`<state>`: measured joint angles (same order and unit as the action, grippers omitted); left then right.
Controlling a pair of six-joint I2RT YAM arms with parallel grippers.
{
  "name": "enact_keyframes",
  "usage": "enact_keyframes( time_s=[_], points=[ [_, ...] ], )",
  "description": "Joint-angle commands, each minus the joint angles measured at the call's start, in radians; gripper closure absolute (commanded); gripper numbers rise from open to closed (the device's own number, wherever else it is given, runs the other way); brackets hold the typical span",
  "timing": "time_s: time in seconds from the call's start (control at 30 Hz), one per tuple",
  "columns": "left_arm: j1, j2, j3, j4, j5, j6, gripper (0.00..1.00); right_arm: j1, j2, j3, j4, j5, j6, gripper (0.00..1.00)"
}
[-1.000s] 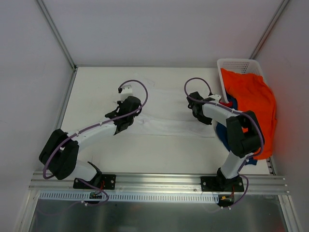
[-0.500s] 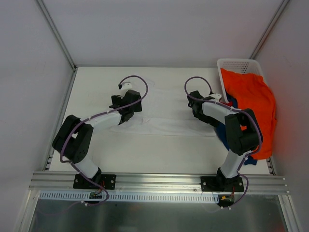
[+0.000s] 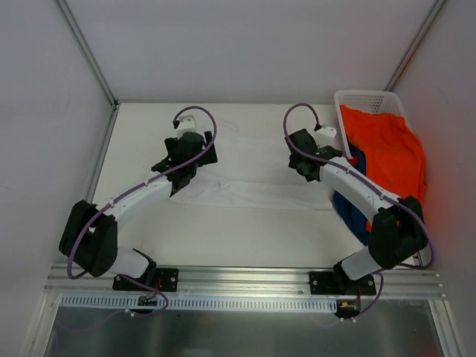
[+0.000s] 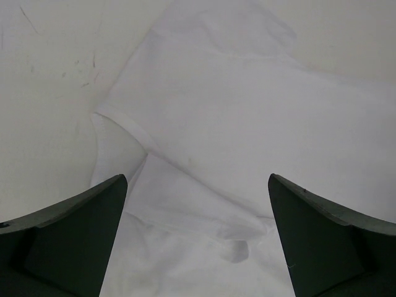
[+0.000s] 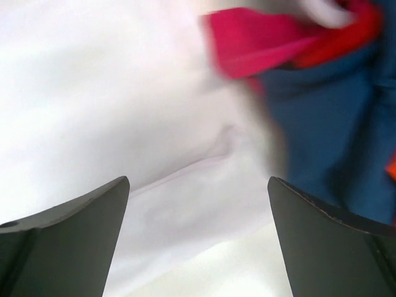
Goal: Fold and stack the t-shirts
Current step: Fold the flattened tshirt in 1/3 of the way
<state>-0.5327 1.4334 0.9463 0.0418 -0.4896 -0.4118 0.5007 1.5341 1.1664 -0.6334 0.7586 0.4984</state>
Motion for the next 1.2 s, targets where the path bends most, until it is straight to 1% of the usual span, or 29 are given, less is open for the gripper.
enact_keyframes(
  time_s=[0.0, 0.07, 0.1, 0.13, 0.17, 0.2, 0.27, 0.3, 0.33, 0.4, 0.43, 0.5, 0.6, 0.7, 0.87, 0.97, 1.07, 1.17],
  points=[
    [0.004, -0.143, -0.088, -0.036, 0.037, -0.016, 0.01, 0.054, -0.028, 0.045, 0.174, -0.355, -0.203, 0.00],
    [0.005, -0.203, -0.124, -0.071, 0.046, -0.018, 0.01, 0.062, 0.023, 0.053, 0.254, -0.546, -0.213, 0.00],
    [0.005, -0.270, -0.154, -0.088, 0.046, -0.018, 0.01, 0.067, 0.044, 0.058, 0.293, -0.630, -0.204, 0.00],
    [0.005, -0.303, -0.168, -0.120, 0.049, -0.016, 0.01, 0.084, 0.070, 0.070, 0.340, -0.731, -0.180, 0.01],
    [0.005, -0.339, -0.181, -0.138, 0.058, -0.004, 0.01, 0.097, 0.098, 0.103, 0.359, -0.764, -0.176, 0.00],
    [0.005, -0.402, -0.199, -0.161, 0.059, -0.002, 0.01, 0.108, 0.154, 0.127, 0.373, -0.833, -0.181, 0.01],
    [0.005, -0.468, -0.219, -0.215, 0.063, 0.027, 0.01, 0.139, 0.213, 0.191, 0.408, -0.896, -0.187, 0.01],
    [0.002, -0.528, -0.234, -0.235, 0.046, 0.024, 0.01, 0.148, 0.272, 0.205, 0.463, -0.988, -0.179, 0.01],
    [-0.004, -0.557, -0.242, -0.256, 0.025, 0.002, 0.01, 0.150, 0.300, 0.216, 0.503, -1.037, -0.155, 0.01],
    [-0.012, -0.640, -0.271, -0.281, 0.089, -0.047, 0.01, 0.162, 0.355, 0.249, 0.593, -1.140, -0.112, 0.01],
    [-0.012, -0.663, -0.282, -0.278, 0.127, -0.067, 0.01, 0.170, 0.400, 0.268, 0.600, -1.153, -0.080, 0.02],
    [-0.010, -0.721, -0.313, -0.286, 0.170, -0.076, 0.01, 0.208, 0.426, 0.329, 0.568, -1.133, -0.077, 0.02],
    [-0.012, -0.783, -0.328, -0.345, 0.145, -0.078, 0.01, 0.260, 0.437, 0.384, 0.511, -1.058, -0.092, 0.01],
    [-0.012, -0.838, -0.339, -0.381, 0.155, -0.097, 0.01, 0.285, 0.443, 0.406, 0.503, -1.024, -0.075, 0.01],
    [-0.012, -0.895, -0.363, -0.401, 0.161, -0.111, 0.01, 0.315, 0.449, 0.420, 0.472, -0.980, -0.060, 0.02],
    [-0.012, -0.907, -0.371, -0.408, 0.164, -0.120, 0.01, 0.331, 0.437, 0.386, 0.468, -0.943, -0.061, 0.02],
    [-0.012, -0.913, -0.374, -0.410, 0.171, -0.122, 0.01, 0.351, 0.425, 0.368, 0.434, -0.852, -0.095, 0.02],
    [-0.010, -0.919, -0.380, -0.410, 0.181, -0.127, 0.01, 0.342, 0.435, 0.368, 0.416, -0.826, -0.136, 0.02]
  ],
)
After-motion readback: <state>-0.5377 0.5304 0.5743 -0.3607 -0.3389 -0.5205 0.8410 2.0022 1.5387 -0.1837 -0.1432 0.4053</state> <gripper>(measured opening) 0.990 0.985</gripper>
